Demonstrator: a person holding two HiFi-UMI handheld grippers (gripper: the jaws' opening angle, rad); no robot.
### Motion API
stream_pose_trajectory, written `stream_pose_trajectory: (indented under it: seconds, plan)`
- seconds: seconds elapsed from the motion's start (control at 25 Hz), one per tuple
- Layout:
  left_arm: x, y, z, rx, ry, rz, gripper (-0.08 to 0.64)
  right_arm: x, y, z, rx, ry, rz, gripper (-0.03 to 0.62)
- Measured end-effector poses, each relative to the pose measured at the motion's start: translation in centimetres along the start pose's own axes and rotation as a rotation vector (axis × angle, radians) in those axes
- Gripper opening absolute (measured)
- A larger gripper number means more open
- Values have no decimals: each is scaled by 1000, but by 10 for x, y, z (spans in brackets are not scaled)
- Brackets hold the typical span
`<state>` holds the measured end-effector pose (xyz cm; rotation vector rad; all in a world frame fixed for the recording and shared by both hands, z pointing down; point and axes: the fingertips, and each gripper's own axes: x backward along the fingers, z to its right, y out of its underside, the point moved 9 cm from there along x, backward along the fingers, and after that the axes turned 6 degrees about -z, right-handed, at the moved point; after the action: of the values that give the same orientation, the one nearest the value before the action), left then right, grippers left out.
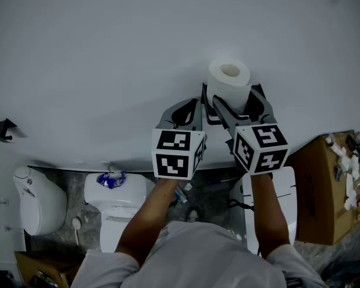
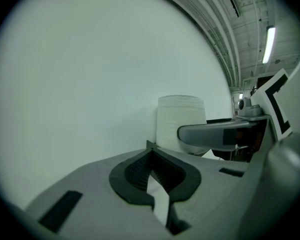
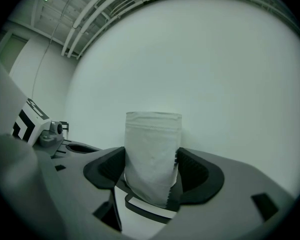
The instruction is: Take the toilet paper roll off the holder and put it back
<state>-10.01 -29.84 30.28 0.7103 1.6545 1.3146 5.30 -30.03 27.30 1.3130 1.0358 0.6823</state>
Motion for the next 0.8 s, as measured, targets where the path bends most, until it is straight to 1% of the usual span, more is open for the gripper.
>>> stream_pose_trajectory:
  seconds: [0.4, 0.8]
  plan:
    - [5, 1, 4, 3, 6, -1, 5, 3, 3, 0, -24, 5, 18, 324]
    - [20, 3, 21, -1, 5, 6, 5, 30, 10, 6, -48, 24, 24, 324]
